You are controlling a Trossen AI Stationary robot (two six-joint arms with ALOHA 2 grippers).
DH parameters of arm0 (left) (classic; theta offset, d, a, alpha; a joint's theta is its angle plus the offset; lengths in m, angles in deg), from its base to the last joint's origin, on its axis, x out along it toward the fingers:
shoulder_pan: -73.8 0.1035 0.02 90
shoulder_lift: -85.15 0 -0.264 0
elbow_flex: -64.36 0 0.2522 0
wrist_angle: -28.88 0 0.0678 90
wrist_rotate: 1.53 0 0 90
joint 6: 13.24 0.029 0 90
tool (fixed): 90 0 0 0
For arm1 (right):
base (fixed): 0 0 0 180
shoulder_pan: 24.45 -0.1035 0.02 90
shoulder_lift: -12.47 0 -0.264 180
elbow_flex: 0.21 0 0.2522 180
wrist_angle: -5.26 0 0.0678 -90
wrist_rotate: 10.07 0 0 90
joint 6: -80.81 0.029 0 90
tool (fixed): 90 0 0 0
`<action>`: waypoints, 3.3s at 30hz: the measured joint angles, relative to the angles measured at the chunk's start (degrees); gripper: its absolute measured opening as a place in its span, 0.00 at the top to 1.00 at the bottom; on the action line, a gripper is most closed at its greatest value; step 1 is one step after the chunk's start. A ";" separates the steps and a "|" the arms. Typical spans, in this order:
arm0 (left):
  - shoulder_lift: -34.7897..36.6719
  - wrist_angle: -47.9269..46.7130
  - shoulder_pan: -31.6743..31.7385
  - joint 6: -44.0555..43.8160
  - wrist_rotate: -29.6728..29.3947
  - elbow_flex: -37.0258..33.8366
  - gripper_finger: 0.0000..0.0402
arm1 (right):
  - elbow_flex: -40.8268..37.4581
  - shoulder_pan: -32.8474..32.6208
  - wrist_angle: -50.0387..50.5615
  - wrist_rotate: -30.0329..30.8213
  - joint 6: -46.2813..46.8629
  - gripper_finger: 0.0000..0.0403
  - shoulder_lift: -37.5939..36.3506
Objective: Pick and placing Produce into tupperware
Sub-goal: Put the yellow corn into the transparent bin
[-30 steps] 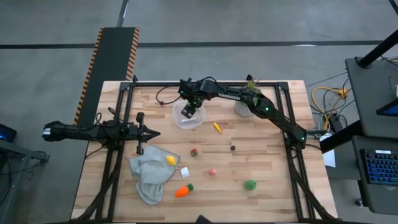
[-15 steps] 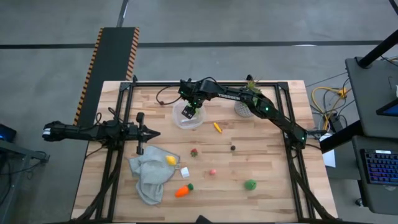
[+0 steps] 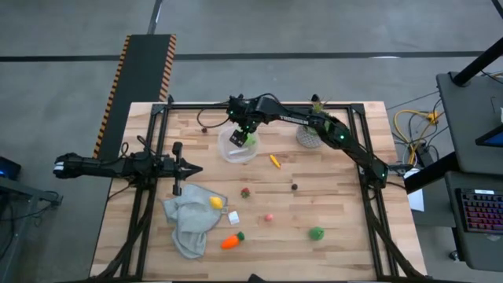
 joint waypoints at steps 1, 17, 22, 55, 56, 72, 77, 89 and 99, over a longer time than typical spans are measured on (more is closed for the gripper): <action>0.00 0.02 0.00 0.00 0.02 0.00 1.00 | 0.04 -0.06 0.23 0.02 -0.06 0.38 -1.25; -0.25 0.08 0.00 0.00 0.02 0.00 1.00 | -1.01 -7.63 13.35 9.32 4.12 0.39 -22.48; -0.17 -0.05 0.01 -0.02 0.02 0.00 1.00 | -2.23 -11.02 16.28 9.67 6.93 0.39 -27.06; -0.24 0.19 0.01 -0.02 0.02 0.00 1.00 | -42.14 -13.37 -1.38 11.10 19.60 0.41 -31.77; -0.20 0.19 -0.01 0.00 0.00 0.00 1.00 | -43.26 -13.22 -2.91 10.33 19.83 0.41 -31.79; -0.15 0.20 0.00 -0.01 0.00 0.00 1.00 | -58.67 -10.49 -20.46 6.80 21.45 0.41 -31.77; -0.23 0.21 0.00 -0.02 0.01 0.00 1.00 | -61.76 -10.01 -25.21 4.61 21.54 0.41 -31.77; -0.26 0.21 -0.01 -0.02 0.00 0.00 1.00 | -66.51 -9.78 -33.31 4.24 22.17 0.41 -30.77; -0.26 0.19 0.01 0.00 0.02 0.00 1.00 | -70.95 -9.78 -40.07 4.48 23.00 0.41 -30.88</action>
